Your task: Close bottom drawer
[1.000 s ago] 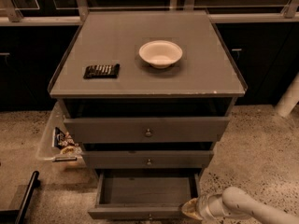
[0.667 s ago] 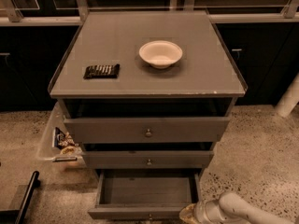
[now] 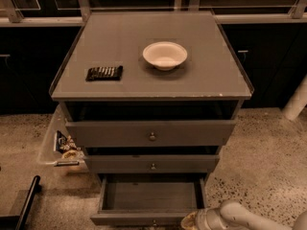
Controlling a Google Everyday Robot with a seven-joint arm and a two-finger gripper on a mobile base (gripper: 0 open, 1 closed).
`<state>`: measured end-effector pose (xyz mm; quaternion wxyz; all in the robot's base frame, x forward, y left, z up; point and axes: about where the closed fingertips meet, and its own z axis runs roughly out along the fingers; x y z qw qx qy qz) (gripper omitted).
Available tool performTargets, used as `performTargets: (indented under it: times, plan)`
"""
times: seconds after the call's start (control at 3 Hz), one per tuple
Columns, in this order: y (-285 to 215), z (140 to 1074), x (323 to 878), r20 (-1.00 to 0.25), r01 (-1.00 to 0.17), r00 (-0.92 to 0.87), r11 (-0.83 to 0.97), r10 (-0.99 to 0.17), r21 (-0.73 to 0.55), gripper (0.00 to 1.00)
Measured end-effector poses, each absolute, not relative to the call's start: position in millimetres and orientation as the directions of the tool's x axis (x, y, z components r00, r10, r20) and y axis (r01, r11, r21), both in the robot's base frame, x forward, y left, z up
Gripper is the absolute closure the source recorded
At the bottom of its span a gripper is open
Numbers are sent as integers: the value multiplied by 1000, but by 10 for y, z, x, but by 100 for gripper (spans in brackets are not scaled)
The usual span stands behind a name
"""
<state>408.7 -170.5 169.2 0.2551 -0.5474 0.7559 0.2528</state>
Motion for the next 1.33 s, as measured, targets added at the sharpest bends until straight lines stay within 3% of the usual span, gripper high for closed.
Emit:
performTargets:
  times: [0.33, 1.33]
  plan:
    - [-1705, 1692, 4087, -662, -957, -271, 273, -699, 103, 81]
    - [-1686, 1701, 4107, -668, -958, -262, 271, -697, 93, 12]
